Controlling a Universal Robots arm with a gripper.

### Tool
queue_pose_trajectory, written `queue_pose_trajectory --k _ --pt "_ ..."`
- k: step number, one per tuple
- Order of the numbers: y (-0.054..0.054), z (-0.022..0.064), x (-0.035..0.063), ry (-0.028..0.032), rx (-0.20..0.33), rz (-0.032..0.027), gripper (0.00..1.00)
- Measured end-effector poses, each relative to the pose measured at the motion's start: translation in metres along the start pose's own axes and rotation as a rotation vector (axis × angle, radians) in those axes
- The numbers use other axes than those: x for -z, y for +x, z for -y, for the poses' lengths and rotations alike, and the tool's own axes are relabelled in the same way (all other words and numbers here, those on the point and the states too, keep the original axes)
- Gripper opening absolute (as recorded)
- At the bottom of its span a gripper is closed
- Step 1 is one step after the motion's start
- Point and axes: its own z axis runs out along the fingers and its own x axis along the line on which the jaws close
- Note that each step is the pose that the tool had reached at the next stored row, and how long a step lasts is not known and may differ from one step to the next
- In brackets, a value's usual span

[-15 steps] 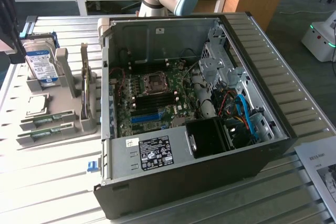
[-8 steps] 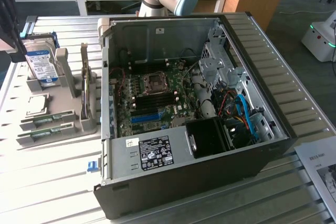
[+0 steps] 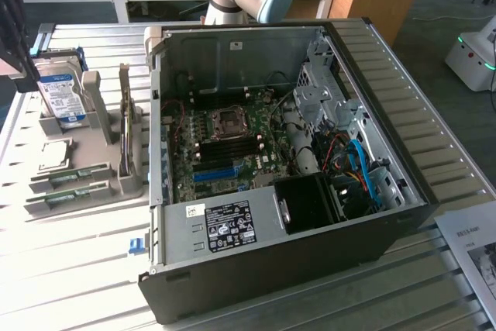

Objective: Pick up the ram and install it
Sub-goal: 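Pick up the ram and move it above insertion slot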

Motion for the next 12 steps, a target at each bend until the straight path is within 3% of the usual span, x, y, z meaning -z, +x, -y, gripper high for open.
queue_pose_trajectory --k 12 --pt "0.0001 0.0002 -0.0061 0.0001 -0.001 0.0004 0.24"
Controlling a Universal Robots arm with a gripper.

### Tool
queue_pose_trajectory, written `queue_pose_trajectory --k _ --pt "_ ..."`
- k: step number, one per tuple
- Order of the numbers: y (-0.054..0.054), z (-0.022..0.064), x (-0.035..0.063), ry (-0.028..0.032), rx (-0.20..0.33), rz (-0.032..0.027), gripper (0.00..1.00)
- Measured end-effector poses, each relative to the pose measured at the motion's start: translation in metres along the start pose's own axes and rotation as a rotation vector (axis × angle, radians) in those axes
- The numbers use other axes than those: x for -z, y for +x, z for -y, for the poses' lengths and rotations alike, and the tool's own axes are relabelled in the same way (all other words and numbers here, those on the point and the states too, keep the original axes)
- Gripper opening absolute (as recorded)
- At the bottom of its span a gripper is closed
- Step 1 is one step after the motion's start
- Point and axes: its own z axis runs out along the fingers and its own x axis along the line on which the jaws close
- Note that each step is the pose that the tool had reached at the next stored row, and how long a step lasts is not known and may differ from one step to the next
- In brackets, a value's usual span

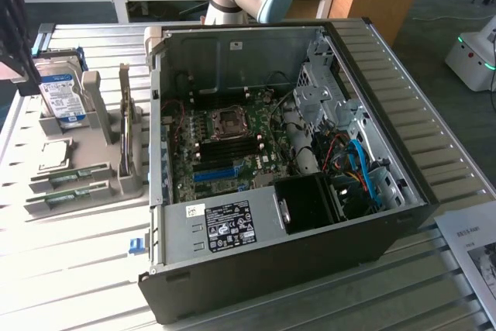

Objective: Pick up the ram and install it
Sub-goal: 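Pick up the ram and move it above insertion slot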

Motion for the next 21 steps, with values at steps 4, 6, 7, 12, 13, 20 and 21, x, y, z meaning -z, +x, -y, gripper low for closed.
queue_pose_trajectory --k 4,6,7,12,13,20,21 --pt "0.0 0.0001 -0.0048 -0.0001 -0.001 -0.0001 0.24" --pt "0.0 0.0002 -0.0077 -0.0001 -0.001 0.0 0.24" --pt "0.0 0.0003 -0.0092 -0.0001 -0.001 0.0 0.24" --pt "0.0 0.0005 -0.0167 0.0 -0.001 0.0 0.24" --pt "0.0 0.0006 -0.018 0.0001 -0.002 0.0 0.24" --pt "0.001 0.0008 -0.0272 -0.0001 -0.002 0.0 0.24" --pt "0.001 0.0009 -0.0285 0.0 -0.002 0.0 0.24"
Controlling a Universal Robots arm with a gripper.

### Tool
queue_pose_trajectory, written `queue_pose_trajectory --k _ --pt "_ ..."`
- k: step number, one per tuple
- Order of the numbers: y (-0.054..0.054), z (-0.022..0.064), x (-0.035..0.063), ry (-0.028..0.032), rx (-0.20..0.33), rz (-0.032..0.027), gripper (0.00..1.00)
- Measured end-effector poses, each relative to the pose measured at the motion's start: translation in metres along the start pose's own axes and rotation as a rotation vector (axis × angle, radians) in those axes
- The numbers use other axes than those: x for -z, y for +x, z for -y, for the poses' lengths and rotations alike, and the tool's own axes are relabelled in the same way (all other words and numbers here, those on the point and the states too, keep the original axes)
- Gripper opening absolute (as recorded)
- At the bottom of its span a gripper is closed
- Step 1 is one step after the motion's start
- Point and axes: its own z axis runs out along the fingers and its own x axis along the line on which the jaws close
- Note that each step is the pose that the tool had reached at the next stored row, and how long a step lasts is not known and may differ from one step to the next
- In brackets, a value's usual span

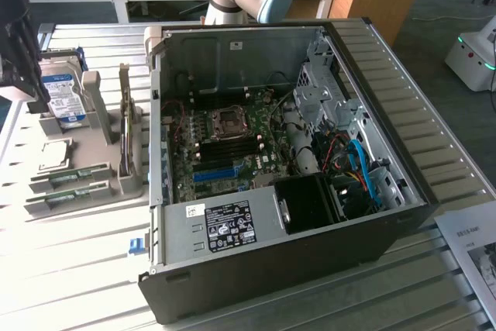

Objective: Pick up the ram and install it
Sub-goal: 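Pick up the ram and move it above insertion slot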

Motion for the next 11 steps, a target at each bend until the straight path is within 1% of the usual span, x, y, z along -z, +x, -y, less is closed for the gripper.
queue_pose_trajectory --k 11 --pt "0.0 0.0004 -0.0129 0.0 -0.001 0.0 0.24"
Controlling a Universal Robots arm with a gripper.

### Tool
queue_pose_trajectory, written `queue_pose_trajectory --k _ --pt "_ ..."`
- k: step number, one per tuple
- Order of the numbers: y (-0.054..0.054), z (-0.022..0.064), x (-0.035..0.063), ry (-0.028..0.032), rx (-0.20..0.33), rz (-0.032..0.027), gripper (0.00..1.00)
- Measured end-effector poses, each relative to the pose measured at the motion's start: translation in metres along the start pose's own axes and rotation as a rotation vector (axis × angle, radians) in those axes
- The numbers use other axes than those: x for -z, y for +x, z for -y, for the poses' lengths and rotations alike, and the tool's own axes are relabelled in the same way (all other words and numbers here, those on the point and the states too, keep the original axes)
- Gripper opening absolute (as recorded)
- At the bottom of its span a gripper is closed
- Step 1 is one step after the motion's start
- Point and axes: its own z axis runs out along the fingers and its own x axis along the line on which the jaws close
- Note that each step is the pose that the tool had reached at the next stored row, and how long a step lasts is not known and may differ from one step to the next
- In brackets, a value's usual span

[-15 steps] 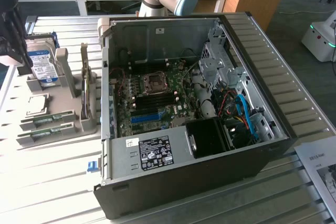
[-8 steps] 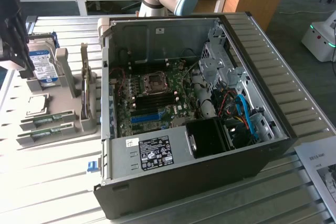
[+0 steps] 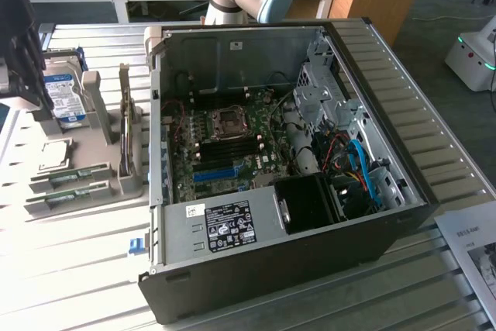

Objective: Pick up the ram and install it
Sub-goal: 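Pick up the ram and move it above insertion slot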

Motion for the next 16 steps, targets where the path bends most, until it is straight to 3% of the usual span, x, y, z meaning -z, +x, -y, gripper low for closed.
queue_pose_trajectory --k 16 --pt "0.0 0.0006 -0.0192 0.0 -0.001 0.0 0.24"
